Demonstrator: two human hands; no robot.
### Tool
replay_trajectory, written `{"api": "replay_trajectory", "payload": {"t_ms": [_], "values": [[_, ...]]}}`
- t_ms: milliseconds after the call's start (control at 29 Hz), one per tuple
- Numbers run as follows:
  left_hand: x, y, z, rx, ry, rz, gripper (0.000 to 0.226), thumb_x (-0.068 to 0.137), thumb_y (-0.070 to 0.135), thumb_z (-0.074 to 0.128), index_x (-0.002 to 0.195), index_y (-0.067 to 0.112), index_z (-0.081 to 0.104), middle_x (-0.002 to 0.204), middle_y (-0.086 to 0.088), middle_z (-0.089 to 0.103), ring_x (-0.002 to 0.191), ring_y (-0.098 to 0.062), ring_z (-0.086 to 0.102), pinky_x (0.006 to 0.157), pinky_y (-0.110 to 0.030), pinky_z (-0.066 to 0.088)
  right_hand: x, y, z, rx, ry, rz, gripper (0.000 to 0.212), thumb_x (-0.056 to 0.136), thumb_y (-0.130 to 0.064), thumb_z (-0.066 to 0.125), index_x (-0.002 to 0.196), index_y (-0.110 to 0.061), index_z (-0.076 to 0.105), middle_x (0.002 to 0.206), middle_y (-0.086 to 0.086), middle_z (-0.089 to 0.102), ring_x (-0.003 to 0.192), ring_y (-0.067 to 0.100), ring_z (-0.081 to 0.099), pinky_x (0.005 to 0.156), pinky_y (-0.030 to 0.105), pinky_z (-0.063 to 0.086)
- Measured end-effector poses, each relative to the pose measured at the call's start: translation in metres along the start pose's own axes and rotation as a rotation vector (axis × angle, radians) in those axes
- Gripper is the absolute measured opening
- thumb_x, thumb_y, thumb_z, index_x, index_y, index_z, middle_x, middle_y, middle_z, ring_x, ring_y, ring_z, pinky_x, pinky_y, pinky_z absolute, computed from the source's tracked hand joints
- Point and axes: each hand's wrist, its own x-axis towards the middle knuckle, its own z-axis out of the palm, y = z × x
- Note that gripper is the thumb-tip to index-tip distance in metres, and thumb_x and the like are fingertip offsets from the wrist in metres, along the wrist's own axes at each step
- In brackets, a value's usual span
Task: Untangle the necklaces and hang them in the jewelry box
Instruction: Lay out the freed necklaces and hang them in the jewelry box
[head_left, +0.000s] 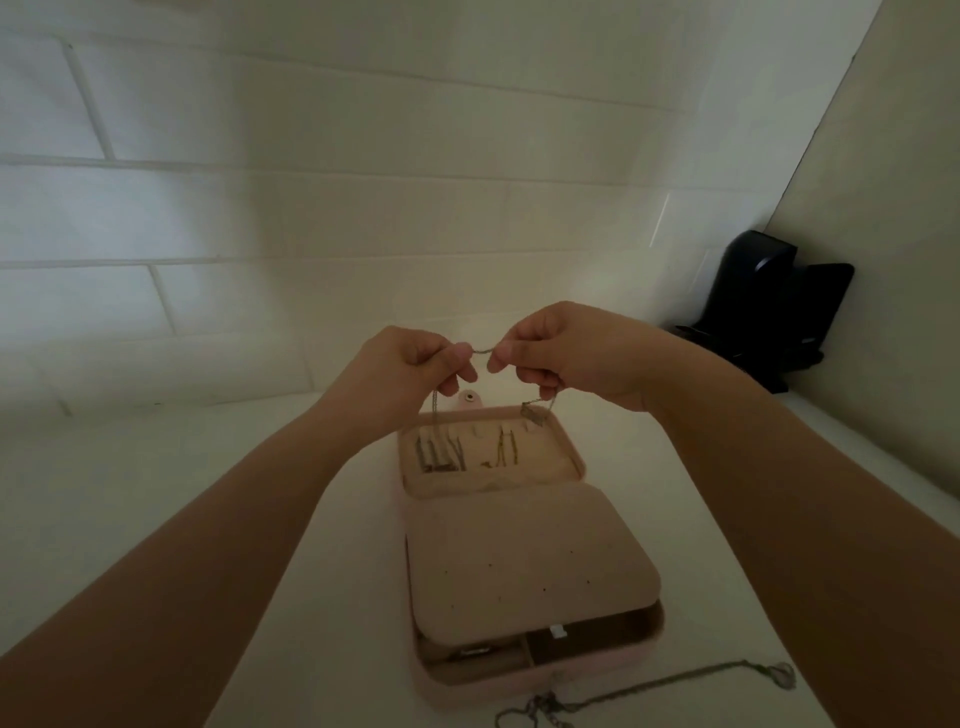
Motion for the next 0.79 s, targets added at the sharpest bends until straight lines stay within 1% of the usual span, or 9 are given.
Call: {"api": "replay_trajectory", "payload": {"t_ms": [69,103,172,241,310,414,552,690,793], "values": [[0.002,-0.008,0.004,-0.072,-0.093,-0.053,0.035,0.092,0.044,0.04,0.085,0.026,0.069,0.085,0.012,0.068,0.074,0.008,0.06,0.074,-0.018,0.043,0.003,0.003,0.001,0.078,0.042,-0.014,0.022,0.095,-0.021,0.048,0.088,-0.014,0.067,0.056,-0.005,0.046,0.049,0.004,0.043,0.059,0.019,0.043],[0.005,-0.014,0.007,-0.07,-0.112,-0.077,0.037,0.094,0.043,0.036,0.093,0.025,0.068,0.096,0.01,0.068,0.088,0.003,0.06,0.083,-0.023,0.043,0.005,0.005,0.002,0.125,0.057,-0.025,0.022,0.095,-0.021,0.048,0.087,-0.014,0.067,0.056,-0.006,0.047,0.048,0.003,0.043,0.06,0.02,0.043],[0.012,-0.027,0.014,0.108,-0.105,-0.118,0.033,0.097,0.035,0.034,0.109,0.021,0.062,0.115,0.003,0.062,0.105,-0.011,0.055,0.088,-0.026,0.037,0.007,0.006,0.002,0.193,0.086,-0.045,0.023,0.095,-0.019,0.047,0.084,-0.014,0.066,0.055,-0.006,0.048,0.046,0.002,0.043,0.06,0.021,0.042],[0.018,-0.04,0.02,0.354,-0.12,-0.15,0.029,0.095,0.026,0.039,0.116,0.016,0.058,0.123,-0.004,0.058,0.111,-0.018,0.052,0.086,-0.023,0.034,0.009,0.008,0.0,0.245,0.122,-0.059,0.024,0.095,-0.018,0.046,0.082,-0.014,0.065,0.056,-0.004,0.049,0.047,0.005,0.042,0.06,0.023,0.041],[0.022,-0.049,0.023,0.488,-0.159,-0.156,0.026,0.092,0.027,0.046,0.112,0.015,0.061,0.117,-0.006,0.061,0.102,-0.019,0.055,0.082,-0.023,0.037,0.01,0.008,-0.002,0.299,0.153,-0.08,0.024,0.095,-0.016,0.044,0.082,-0.013,0.064,0.057,-0.002,0.05,0.05,0.008,0.04,0.06,0.024,0.039],[0.025,-0.055,0.025,0.532,-0.193,-0.168,0.027,0.088,0.038,0.053,0.097,0.016,0.065,0.095,-0.003,0.063,0.082,-0.016,0.057,0.072,-0.025,0.043,0.011,0.009,-0.006,0.399,0.19,-0.123,0.025,0.095,-0.015,0.044,0.079,-0.013,0.063,0.058,-0.001,0.05,0.052,0.01,0.039,0.057,0.025,0.038],[0.025,-0.054,0.024,0.43,-0.125,-0.143,0.018,0.089,0.031,0.055,0.088,0.015,0.063,0.092,-0.002,0.06,0.081,-0.016,0.054,0.069,-0.025,0.039,0.01,0.007,-0.01,0.494,0.215,-0.202,0.025,0.095,-0.014,0.043,0.078,-0.012,0.062,0.056,-0.001,0.05,0.05,0.011,0.038,0.053,0.023,0.037],[0.021,-0.032,0.014,0.373,-0.068,-0.044,0.013,0.093,0.026,0.047,0.086,0.016,0.052,0.076,0.003,0.057,0.064,-0.008,0.05,0.052,-0.021,0.035,0.004,0.0,-0.013,0.575,0.206,-0.282,0.025,0.094,-0.012,0.041,0.077,-0.01,0.06,0.057,0.001,0.049,0.05,0.011,0.036,0.05,0.023,0.035],[0.015,-0.009,0.004,0.335,-0.05,0.015,0.007,0.092,0.025,0.047,0.093,0.019,0.05,0.085,0.006,0.057,0.075,-0.009,0.053,0.057,-0.018,0.037,-0.001,-0.008,-0.015,0.615,0.217,-0.334,0.025,0.093,-0.011,0.041,0.077,-0.01,0.059,0.055,-0.001,0.051,0.049,0.011,0.036,0.049,0.022,0.034]]}}
